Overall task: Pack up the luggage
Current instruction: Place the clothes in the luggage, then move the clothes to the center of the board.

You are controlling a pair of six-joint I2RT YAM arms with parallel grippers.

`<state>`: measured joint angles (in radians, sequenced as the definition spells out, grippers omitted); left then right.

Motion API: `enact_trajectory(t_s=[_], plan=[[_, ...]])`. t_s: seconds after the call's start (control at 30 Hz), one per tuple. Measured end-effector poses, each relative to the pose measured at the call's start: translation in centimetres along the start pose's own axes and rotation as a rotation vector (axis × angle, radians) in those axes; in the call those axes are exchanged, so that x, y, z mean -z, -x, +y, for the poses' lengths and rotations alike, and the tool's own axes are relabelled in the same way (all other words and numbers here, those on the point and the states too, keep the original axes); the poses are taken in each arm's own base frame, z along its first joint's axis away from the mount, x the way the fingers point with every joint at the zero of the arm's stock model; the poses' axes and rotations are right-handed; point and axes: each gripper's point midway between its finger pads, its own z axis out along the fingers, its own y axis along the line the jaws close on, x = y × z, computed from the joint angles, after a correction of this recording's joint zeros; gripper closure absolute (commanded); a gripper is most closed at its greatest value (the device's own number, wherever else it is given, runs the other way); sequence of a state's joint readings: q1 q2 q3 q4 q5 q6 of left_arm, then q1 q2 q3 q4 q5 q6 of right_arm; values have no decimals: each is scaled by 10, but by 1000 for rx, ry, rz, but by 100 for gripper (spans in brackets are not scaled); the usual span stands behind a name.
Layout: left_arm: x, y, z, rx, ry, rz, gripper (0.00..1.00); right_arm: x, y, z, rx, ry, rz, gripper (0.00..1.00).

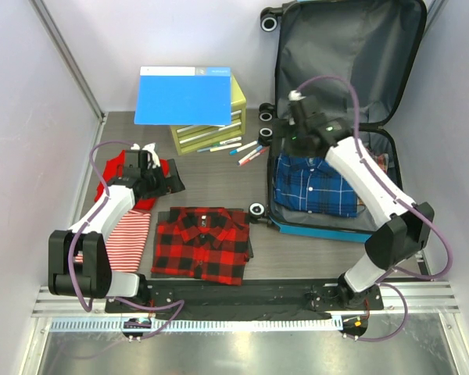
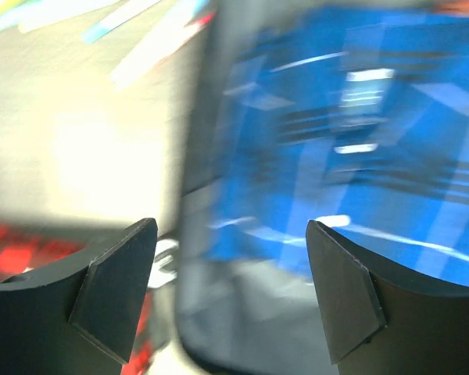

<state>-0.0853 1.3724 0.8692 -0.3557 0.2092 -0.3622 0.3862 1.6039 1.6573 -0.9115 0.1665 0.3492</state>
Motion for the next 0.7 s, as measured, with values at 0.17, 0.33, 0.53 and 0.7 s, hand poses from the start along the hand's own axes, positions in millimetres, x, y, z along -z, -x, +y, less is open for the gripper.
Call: enact_trajectory(t_s=[0.17,0.33,0.53,0.7], plan=[[0,-2,2,1,10,7,0,10,-37,87,87,218,54,18],[3,-4,4,1,21,13,0,11,-80,132,149,348,146,18],[12,-11,8,6,47,8,3,9,-141,162,221,450,289,18],[18,-27,17,57,92,32,4,2,-189,191,303,514,391,18]])
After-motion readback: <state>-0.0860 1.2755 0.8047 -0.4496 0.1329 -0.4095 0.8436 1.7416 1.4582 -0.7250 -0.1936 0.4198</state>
